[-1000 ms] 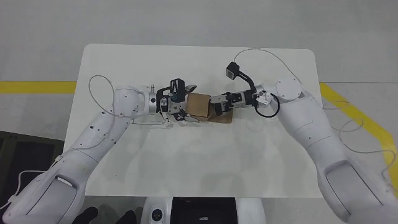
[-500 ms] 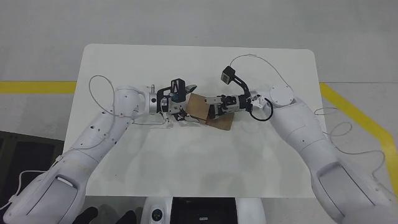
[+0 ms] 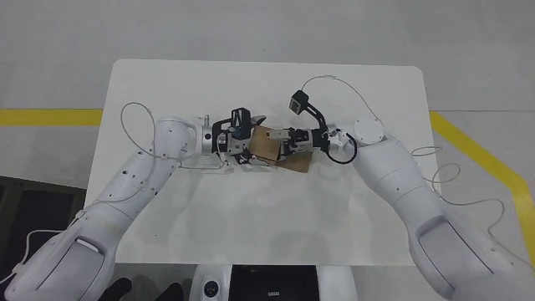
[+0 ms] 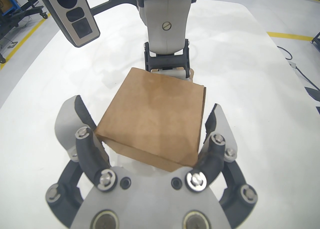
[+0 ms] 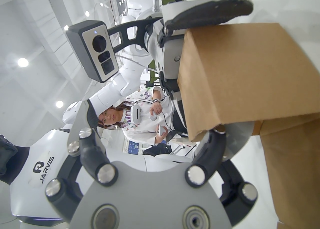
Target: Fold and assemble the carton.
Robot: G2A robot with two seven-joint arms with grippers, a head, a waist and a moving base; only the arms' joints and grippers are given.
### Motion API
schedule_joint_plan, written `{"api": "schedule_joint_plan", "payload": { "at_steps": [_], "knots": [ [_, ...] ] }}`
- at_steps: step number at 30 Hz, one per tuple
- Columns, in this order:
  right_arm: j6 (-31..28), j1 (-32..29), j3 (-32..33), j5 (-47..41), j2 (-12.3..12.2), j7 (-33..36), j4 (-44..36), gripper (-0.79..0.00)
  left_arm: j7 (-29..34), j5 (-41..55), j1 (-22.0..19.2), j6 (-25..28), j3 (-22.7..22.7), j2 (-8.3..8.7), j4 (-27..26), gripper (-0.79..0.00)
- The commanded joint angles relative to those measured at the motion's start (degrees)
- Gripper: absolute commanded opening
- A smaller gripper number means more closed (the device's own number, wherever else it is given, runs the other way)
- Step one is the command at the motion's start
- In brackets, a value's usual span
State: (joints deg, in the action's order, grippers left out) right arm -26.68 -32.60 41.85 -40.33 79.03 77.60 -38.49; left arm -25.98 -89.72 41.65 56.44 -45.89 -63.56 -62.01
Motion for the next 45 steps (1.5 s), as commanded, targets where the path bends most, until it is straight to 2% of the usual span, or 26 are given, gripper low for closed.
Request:
{"api": "schedule_joint_plan", "payload": {
  "at_steps": [1, 9, 14, 31, 38, 45],
  "knots": [
    [-0.09, 0.06, 0.05, -0.21, 0.19, -0.09, 0.31, 0.0, 0.01, 0.01, 0.08, 0.03, -0.05, 0.01, 0.04, 0.0],
    [-0.05, -0.15, 0.79, -0.58, 0.34, -0.05, 0.47, 0.0, 0.34, -0.08, 0.38, -0.02, -0.34, 0.09, -0.1, 0.0],
    [0.98, -0.45, 2.45, -0.43, -0.55, 0.99, -0.07, 0.0, 0.9, 0.7, 0.55, -0.45, -0.74, 0.06, 0.08, 0.0],
    [2.8, -2.0, 11.26, 13.88, -7.98, 2.47, -5.07, 0.0, 3.36, 3.37, 1.49, -1.51, -2.22, 0.05, -0.7, 0.0],
    [6.26, -6.23, 15.68, 16.99, -10.87, 2.97, -10.69, 0.0, 4.41, 3.94, 1.95, -1.7, -2.91, 0.16, -0.75, 0.0],
    [9.58, -10.69, 16.89, 18.4, -12.03, 1.75, -15.58, 0.0, 5.02, 4.19, 2.04, -1.53, -3.38, 0.21, -1.08, 0.0]
  ]
}}
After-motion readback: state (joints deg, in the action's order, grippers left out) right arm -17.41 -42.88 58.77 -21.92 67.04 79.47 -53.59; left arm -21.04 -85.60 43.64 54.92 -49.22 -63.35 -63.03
